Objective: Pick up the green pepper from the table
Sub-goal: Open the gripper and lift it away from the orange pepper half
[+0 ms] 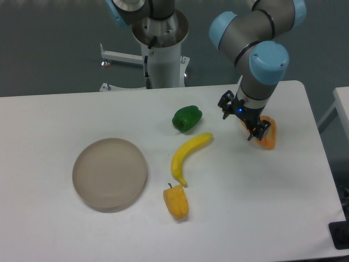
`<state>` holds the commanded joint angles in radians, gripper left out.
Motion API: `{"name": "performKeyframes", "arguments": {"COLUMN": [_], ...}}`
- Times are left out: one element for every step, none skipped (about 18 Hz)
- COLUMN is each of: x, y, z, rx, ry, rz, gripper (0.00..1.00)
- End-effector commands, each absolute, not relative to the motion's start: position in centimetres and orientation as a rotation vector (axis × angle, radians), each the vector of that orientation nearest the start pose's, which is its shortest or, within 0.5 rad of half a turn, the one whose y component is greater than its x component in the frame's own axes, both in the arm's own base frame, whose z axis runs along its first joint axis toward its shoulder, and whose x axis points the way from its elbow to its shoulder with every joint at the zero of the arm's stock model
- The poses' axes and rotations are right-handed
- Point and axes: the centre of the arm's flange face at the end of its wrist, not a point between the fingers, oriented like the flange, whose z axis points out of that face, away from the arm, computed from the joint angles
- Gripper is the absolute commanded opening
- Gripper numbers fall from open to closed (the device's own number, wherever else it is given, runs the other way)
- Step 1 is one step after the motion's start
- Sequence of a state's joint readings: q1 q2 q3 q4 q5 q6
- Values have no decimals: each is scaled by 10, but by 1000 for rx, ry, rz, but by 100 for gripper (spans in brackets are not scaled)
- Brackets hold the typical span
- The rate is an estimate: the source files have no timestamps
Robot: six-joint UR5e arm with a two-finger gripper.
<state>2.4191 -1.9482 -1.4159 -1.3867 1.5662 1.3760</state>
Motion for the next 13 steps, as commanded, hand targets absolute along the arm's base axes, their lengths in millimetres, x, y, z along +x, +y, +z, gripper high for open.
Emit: {"name": "performKeyframes", "arguments": {"x": [-388,-388,-389,-389,-389,-390,-391,-392,-389,-389,-387,-384,-379], "y": [520,521,520,520,520,518,516,513,511,510,508,506,503], "z": [367,367,367,367,369,371,372,371,368,366,365,361,354], "rx": [-3044,-3043,-3043,-3043,-3042,-3039,-3041,-3043,-3045,-3044,-3042,-3045,-3050], "ry": [827,829,829,829,832,828,824,822,822,822,816,819,820], "rz": [-60,-58,-58,-58,-58,-57,-52,-53,-65,-74,-84,-100,-127], "gripper": [100,100,100,100,100,100,100,100,100,100,100,100,100]}}
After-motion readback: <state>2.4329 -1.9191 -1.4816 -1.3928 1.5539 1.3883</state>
